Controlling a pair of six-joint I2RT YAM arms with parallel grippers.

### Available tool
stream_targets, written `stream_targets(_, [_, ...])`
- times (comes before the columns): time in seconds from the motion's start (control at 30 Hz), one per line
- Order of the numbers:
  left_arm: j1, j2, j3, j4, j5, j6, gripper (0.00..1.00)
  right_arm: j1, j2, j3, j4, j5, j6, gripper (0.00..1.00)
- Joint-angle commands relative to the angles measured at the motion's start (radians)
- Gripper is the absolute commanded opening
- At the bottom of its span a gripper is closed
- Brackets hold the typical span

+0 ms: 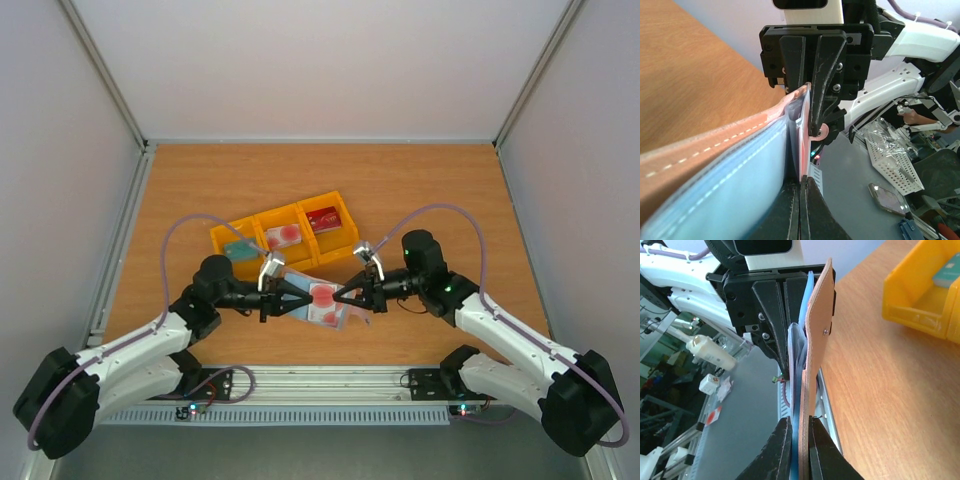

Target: Take the credit cards out of the card holder

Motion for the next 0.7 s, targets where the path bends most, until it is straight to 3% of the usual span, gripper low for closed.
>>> stream_targets(0.0, [0.065,-0.023,0.023,-0.014,0.079,0.018,0.00,-0.050,-0.031,0.039,-0.082,-0.025,-0.029,0.01])
stream_targets(0.27, [0.065,-0.034,0.020,-0.011,0.092,0.045,0.00,-0.050,-0.035,0.088,-0.156,-0.027,-0.072,0.01])
stream_targets(0.47, [0.033,-0.021,0.009,0.066,0.050,0.041,0.00,-0.038,0.041,0.094,-0.043,-0.073,-0.024,0.01])
stream_targets(0.67, [0.005,-0.018,0.023,0.044,0.019,0.065,0.02,-0.032,0.035,0.103,-0.047,-0.075,-0.042,0.01])
